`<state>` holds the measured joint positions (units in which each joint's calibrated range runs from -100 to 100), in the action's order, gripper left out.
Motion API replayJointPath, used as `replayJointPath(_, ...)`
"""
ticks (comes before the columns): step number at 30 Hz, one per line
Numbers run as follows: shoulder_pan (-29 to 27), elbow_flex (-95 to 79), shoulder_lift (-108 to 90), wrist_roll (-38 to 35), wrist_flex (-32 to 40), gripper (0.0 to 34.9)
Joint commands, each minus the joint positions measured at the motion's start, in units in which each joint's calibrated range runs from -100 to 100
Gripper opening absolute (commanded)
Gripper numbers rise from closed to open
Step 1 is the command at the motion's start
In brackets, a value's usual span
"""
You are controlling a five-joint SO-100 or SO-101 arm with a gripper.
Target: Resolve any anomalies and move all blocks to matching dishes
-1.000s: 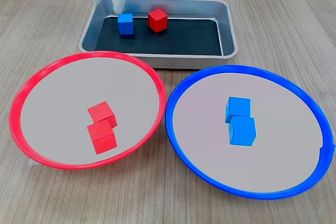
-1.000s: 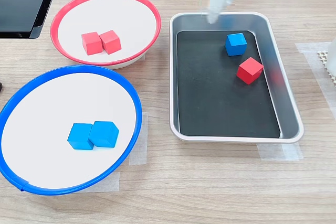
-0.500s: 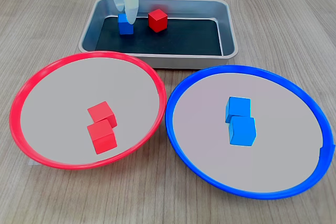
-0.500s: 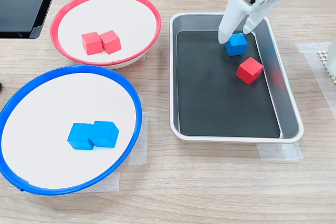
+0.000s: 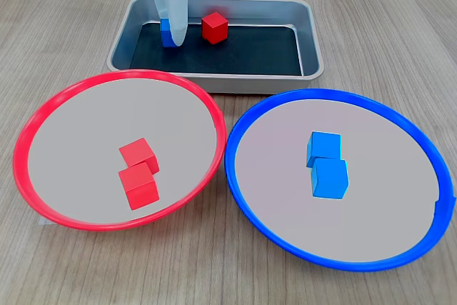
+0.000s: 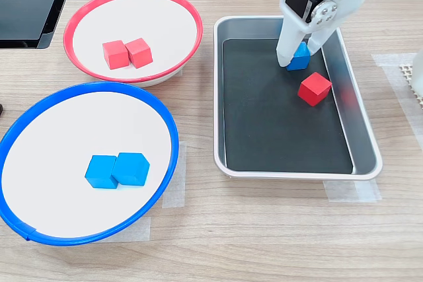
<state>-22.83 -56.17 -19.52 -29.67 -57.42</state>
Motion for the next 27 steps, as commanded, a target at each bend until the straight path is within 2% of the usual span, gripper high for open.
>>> replayJointPath(1,1.23,1.41,0.29,0.54,0.92,6.3)
replayJointPath(3,1.80,2.42,0.46,0.78,1.09,0.6)
replayJointPath(6,2.93,5.33,0.97,1.66,1.09,0.3)
replayJointPath(9,6.22,14.80,3.19,3.71,-2.46,0.3)
replayJointPath(12,12.81,29.73,7.80,5.67,-7.99,0.3)
replayJointPath(17,22.31,50.21,17.86,9.13,-8.57,0.3)
replayJointPath(20,28.62,66.41,31.76,12.11,-5.27,0.3)
replayJointPath(25,30.50,77.06,44.90,13.09,0.84,0.6)
replayJointPath(27,30.50,79.25,48.73,12.26,2.90,5.7)
